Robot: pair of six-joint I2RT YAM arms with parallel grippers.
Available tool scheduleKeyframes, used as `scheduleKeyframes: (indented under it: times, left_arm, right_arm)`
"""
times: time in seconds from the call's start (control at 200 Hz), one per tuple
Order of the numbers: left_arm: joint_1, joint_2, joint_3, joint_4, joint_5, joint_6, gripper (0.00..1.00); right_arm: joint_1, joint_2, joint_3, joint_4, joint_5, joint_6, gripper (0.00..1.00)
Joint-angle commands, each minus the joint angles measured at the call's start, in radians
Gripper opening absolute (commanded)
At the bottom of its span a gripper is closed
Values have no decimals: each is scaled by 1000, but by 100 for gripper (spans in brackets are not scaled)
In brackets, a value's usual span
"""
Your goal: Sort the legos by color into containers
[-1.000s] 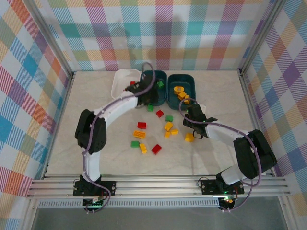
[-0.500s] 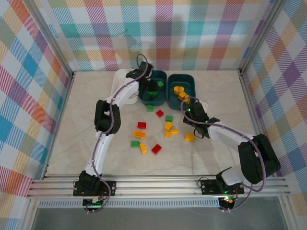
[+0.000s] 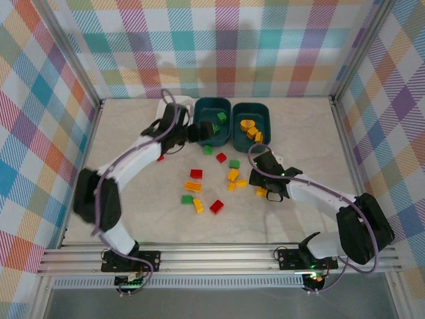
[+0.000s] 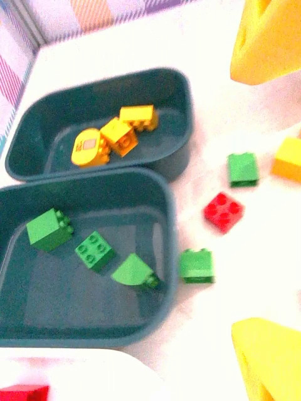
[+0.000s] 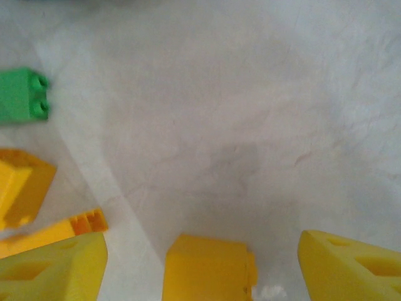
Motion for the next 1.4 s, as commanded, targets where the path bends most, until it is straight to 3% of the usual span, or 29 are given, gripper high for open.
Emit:
scheduleKeyframes:
  times: [0.0,0.185,0.315,0.45,0.685,0.815,1.075,1.135,1.27,1.395]
  left_arm:
    - [-19,-102,-247,196,-9,-97,96]
    - [-22,-303,-501,136,-130,-88,98]
    - [-22,-420,-575,85,-165,-98,99]
    - [-22,-507,-611,29,-211,-136,99]
    - [-22,-569,-680,-23,-276,-253,100]
    - [-22,-501,-673,-47,-239,-287,100]
    - [-27,-398,-696,-33,-156,-336,99]
    - [-34,-396,-700,-43,-158,-328,97]
    - [-39,-438,-697,-110,-209,-301,93]
    - [-39,-507,-690,-163,-289,-278,93]
  right_arm:
    - [25,21,-34,-59,-82,52,79]
    - [30,133,-30,-13,-95,41,68]
    - [30,127,-24,1,-44,31,51]
    - [30,91,1,-2,5,-11,40]
    - [11,43,168,3,120,-170,38]
    - [-97,123,290,107,-71,-167,37]
    - [-204,518,689,48,-93,-273,42]
    - [-217,561,741,49,-94,-285,47]
    - [-241,624,835,18,-62,-282,67]
    - [-246,588,828,17,-64,-278,72]
